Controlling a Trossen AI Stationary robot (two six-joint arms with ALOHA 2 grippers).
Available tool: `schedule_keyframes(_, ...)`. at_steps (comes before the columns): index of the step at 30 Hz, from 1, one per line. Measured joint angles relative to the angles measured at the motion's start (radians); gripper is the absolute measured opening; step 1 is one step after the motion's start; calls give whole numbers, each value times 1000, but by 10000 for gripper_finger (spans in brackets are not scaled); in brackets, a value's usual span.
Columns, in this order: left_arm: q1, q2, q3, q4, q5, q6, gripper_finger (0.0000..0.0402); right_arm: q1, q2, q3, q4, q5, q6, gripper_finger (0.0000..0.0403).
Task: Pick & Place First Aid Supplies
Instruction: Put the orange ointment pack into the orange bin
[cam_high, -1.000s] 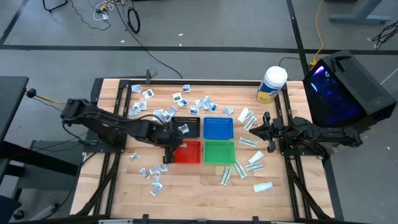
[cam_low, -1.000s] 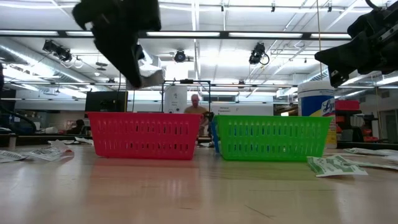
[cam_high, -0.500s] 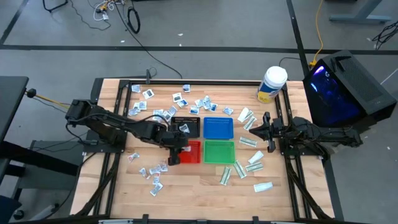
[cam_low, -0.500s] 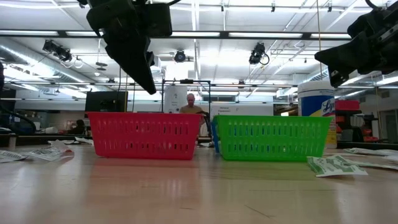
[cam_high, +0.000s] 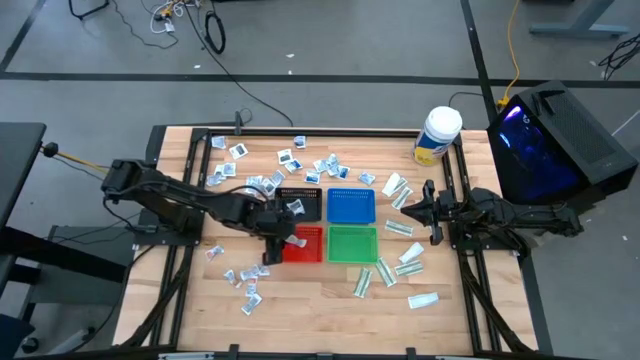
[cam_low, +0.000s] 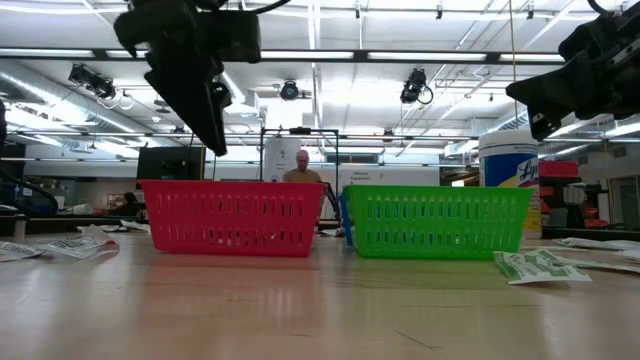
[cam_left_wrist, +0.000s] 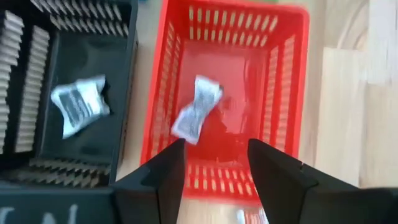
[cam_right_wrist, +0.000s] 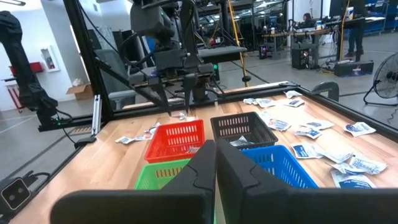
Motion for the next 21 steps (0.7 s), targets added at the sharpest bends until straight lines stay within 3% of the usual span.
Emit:
schedule_keyframes(8, -85, -62, 0, -104, 62, -102, 182, 0, 0, 0, 0, 0, 0, 18)
schedule_keyframes(12, -156, -68, -1, -177, 62, -113, 181, 0, 0, 0, 0, 0, 0, 18)
schedule_keyframes(21, -253, -67, -1, -277, 47, -294, 181, 0, 0, 0, 0, 0, 0, 18)
